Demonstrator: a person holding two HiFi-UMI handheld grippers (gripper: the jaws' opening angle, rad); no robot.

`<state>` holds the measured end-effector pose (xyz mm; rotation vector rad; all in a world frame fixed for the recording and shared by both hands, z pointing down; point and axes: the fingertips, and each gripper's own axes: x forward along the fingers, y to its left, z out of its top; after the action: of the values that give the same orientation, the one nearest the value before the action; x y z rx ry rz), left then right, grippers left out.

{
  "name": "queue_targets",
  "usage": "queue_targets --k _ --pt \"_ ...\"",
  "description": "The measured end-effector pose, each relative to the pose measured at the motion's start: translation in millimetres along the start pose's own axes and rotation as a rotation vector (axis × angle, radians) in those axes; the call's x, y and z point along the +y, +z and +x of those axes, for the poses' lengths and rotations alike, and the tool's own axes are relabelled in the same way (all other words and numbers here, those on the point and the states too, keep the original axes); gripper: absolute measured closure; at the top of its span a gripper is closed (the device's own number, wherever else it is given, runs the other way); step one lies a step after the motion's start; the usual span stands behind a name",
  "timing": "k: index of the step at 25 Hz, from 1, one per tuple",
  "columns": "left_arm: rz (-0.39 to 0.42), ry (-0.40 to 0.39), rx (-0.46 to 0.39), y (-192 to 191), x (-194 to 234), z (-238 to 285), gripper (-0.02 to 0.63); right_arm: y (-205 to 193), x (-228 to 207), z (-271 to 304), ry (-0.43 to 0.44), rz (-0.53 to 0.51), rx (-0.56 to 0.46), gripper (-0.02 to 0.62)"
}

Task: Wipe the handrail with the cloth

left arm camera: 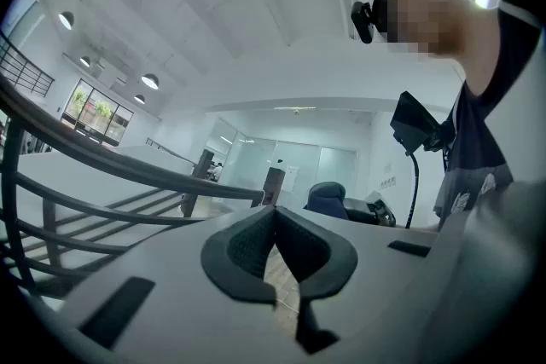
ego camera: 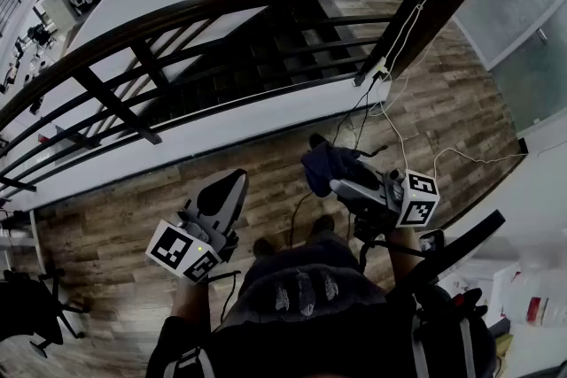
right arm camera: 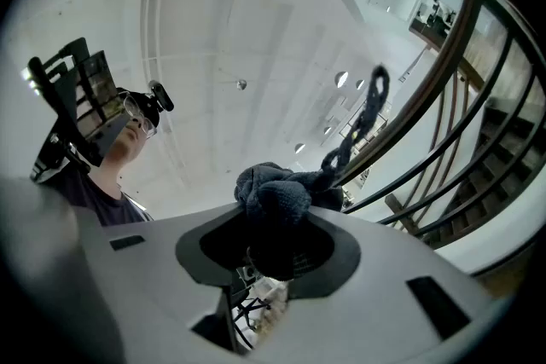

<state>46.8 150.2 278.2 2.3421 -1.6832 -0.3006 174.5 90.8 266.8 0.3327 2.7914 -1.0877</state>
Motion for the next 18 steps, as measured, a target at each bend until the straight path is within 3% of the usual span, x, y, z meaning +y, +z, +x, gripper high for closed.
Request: queue_targets --k 7,11,14,18 --pt "0.032 -0.005 0.047 -8.0 -5.6 87.4 0.6 52.9 -57.9 -33.8 0.007 -0.108 0.048 0.485" --pt "0.051 0.011 0.101 -30.3 -11.6 175.0 0.6 102.3 -124.5 -86.5 -0.011 -0.138 0.042 0.485" --pt "0.041 0.052 0.148 -46.6 -15.7 256.6 0.6 184.4 -216.2 -142.1 -0.168 -0.237 0.027 0.485" --pt "0.045 0.079 0.217 -62.6 -29.9 358.0 0.6 364.1 -387.2 -220.6 -0.58 -0.589 0.089 0.485"
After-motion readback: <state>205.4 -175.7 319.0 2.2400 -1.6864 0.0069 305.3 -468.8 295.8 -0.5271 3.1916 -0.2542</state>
